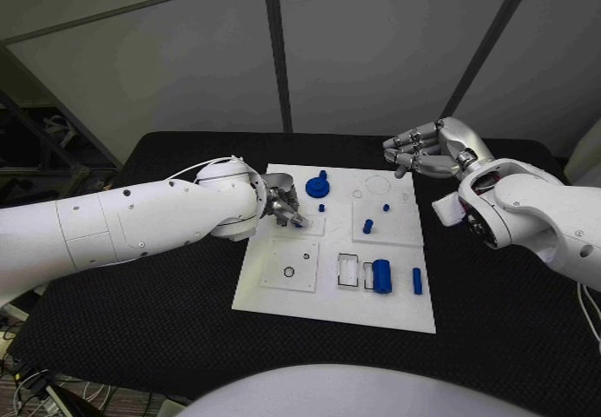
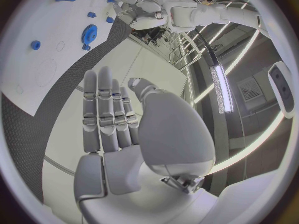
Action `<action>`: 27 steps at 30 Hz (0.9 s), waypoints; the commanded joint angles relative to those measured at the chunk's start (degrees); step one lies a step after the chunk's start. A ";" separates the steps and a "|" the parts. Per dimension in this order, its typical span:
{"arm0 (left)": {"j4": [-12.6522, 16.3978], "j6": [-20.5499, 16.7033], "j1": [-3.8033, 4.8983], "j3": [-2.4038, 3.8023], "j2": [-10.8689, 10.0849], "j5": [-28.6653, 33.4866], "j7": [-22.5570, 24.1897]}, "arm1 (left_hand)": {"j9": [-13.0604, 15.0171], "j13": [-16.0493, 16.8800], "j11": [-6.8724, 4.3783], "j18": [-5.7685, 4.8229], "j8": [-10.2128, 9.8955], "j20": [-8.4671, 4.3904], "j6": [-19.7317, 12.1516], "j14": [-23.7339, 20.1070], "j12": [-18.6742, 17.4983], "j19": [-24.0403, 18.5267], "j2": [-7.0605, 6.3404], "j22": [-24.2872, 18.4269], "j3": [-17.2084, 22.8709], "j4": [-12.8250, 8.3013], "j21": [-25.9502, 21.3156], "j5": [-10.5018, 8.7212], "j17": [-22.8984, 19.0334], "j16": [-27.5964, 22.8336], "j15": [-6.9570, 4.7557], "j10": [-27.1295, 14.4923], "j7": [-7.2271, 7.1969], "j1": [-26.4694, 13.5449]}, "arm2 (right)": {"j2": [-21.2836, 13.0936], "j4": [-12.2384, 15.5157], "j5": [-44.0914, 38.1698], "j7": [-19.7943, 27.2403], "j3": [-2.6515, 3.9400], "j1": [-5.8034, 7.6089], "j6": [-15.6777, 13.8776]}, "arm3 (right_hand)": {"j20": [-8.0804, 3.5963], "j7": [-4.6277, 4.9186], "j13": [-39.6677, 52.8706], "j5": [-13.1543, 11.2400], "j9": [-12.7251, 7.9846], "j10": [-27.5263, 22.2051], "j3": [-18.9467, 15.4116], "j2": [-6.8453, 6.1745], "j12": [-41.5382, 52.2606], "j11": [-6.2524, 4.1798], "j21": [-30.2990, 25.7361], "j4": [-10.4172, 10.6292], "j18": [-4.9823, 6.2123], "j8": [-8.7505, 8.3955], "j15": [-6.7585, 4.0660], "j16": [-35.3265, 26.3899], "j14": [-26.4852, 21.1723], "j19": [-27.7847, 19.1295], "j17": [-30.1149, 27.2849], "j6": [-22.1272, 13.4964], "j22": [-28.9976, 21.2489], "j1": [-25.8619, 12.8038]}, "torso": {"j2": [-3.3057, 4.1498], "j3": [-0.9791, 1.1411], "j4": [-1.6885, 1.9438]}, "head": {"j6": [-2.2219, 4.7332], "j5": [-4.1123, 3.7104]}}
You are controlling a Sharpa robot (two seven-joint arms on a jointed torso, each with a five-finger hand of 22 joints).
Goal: Assemble the parts on the task board
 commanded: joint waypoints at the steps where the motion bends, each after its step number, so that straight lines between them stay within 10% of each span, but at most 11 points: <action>1: 0.33 -0.86 -0.05 -0.06 -0.08 0.81 -0.02 | 1.21 0.28 -0.41 -1.03 0.93 -0.43 -0.44 5.34 0.21 0.15 0.28 6.50 5.69 -2.92 0.41 0.43 12.27 0.00 -0.29 1.06 -0.23 0.71 | 0.10 0.03 -0.10 0.37 0.02 0.09 0.38 | 0.09 -0.11 -0.06 0.29 0.03 -0.27 0.16 -0.07 -0.19 0.11 -0.30 0.19 0.66 -0.14 -0.01 -0.20 0.39 0.36 -0.10 -0.30 -0.06 -0.45 | 0.02 0.00 0.01 | 0.05 0.06; 9: 0.70 -1.33 0.00 0.00 -0.42 0.99 0.02 | 3.34 0.29 -0.35 -1.04 2.49 -0.33 -1.36 5.34 0.70 0.19 -2.48 6.67 14.08 -3.78 0.37 0.24 12.29 0.01 -0.29 1.71 -0.15 -3.48 | 0.16 -0.02 -0.10 0.39 0.02 0.08 0.42 | 0.09 -0.11 -0.07 0.41 0.03 -0.27 0.18 -0.08 -0.19 0.12 -0.31 0.18 0.66 -0.14 -0.01 -0.23 0.40 0.36 -0.11 -0.31 -0.07 -0.44 | 0.04 0.06 -0.03 | 0.02 0.12; 27: 1.52 -0.71 1.52 0.41 -1.31 1.49 0.01 | 5.53 0.21 0.10 -0.98 3.84 -0.13 -2.65 5.33 0.80 0.03 -3.64 6.63 23.57 -6.49 0.11 0.24 12.26 -0.01 0.00 1.76 0.40 -5.80 | 0.29 -0.15 -0.10 0.41 0.02 0.08 0.47 | 0.09 -0.10 -0.08 0.54 0.03 -0.27 0.20 -0.08 -0.19 0.12 -0.32 0.18 0.66 -0.13 -0.01 -0.26 0.41 0.37 -0.12 -0.31 -0.07 -0.44 | 0.02 0.03 -0.02 | 0.06 0.16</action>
